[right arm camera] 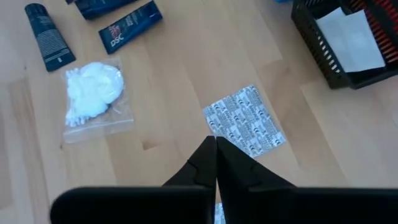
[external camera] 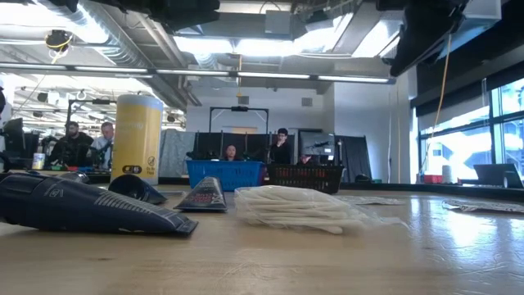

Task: Pick & Place Travel size toiletries
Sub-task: Put the right bandage pack into the bottom black bin

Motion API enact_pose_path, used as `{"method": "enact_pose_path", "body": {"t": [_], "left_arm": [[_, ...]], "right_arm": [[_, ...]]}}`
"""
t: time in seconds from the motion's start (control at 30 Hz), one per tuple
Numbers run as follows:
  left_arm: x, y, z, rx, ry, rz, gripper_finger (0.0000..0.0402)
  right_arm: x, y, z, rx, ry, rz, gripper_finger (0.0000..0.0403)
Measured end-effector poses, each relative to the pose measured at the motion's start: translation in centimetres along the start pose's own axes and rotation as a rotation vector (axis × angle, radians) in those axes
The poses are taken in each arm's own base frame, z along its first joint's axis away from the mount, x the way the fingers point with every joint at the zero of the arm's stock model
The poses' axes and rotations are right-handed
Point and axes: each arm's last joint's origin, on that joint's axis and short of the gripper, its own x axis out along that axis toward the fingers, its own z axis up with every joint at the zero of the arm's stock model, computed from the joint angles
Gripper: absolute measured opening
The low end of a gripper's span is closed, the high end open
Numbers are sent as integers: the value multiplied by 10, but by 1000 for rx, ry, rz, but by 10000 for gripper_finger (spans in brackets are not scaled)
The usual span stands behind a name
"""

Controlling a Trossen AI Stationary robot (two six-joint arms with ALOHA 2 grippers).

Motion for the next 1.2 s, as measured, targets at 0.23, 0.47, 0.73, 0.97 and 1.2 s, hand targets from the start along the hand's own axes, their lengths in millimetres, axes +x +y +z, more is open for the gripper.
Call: {"method": "enact_pose_path", "body": {"t": [0.23, 0.47, 0.73, 0.97, 1.2], "left_arm": [[0, 0, 0, 0, 0, 0, 196], [0, 0, 0, 0, 0, 0, 196], [0, 0, 0, 0, 0, 0, 196], [0, 0, 0, 0, 0, 0, 196], [0, 0, 0, 0, 0, 0, 196]], "right_arm": [[14, 12, -20, -8, 63, -20, 23], [31, 14, -41, 4, 162, -33, 28], [40, 20, -62, 74, 223, -29, 57], [46, 26, -87, 59, 220, -21, 109], [54, 20, -103, 20, 224, -70, 162]]}}
